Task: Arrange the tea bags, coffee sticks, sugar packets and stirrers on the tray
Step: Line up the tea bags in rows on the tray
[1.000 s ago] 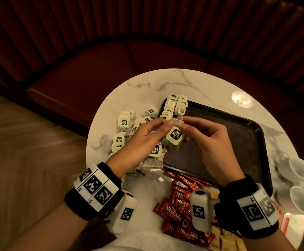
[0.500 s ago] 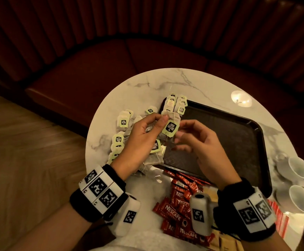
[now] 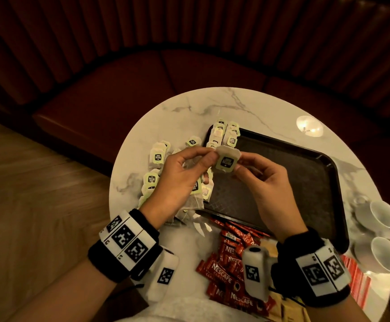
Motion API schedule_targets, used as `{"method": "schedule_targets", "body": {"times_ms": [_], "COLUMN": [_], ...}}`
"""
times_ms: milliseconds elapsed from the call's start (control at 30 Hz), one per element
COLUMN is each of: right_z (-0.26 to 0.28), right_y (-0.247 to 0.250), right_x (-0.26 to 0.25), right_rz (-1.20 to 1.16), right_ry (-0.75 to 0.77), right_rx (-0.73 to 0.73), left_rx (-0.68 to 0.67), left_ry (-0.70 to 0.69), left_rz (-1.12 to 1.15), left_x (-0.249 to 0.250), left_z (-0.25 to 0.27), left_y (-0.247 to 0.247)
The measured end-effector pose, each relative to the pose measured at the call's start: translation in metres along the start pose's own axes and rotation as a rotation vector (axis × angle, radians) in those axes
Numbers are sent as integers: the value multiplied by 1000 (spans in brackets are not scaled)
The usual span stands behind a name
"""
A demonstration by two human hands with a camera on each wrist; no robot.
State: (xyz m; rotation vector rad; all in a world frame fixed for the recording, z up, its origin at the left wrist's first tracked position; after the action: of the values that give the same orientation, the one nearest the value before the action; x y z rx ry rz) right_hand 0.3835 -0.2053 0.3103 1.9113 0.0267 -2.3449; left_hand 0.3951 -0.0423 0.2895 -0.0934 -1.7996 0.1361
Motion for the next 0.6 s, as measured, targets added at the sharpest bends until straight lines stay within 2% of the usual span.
{"method": "schedule_targets", "body": {"times_ms": [100,300,433,600], "right_z": [0,-1,2,-2], "right_y": [-1,7,5,10], "right_x": [3,6,7,12], "right_rz": [-2,118,83,64], "right_ry": [-17,46,-27,-6], "right_rx": [-22,37,-28,52], "left_rx": [11,-9,12,6], "left_ry": [3,11,24,60], "left_rz": [35,38,98,115], "left_x": [1,3,3,-1], "left_z": [1,-1,-2,-2], "left_y": [-2,0,-1,-2]}}
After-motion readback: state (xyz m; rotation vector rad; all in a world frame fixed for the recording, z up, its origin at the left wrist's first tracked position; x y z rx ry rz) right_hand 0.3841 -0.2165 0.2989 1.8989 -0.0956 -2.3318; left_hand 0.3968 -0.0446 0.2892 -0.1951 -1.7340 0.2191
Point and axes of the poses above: each hand's wrist, its own z-axis away from the middle knuckle, its own y-axis out of the back of the hand, x = y × z, the point moved 4 cm from there along -z, towards the middle knuckle, and after that the axes turned 13 degrees about -y, right-handed, at the moved point
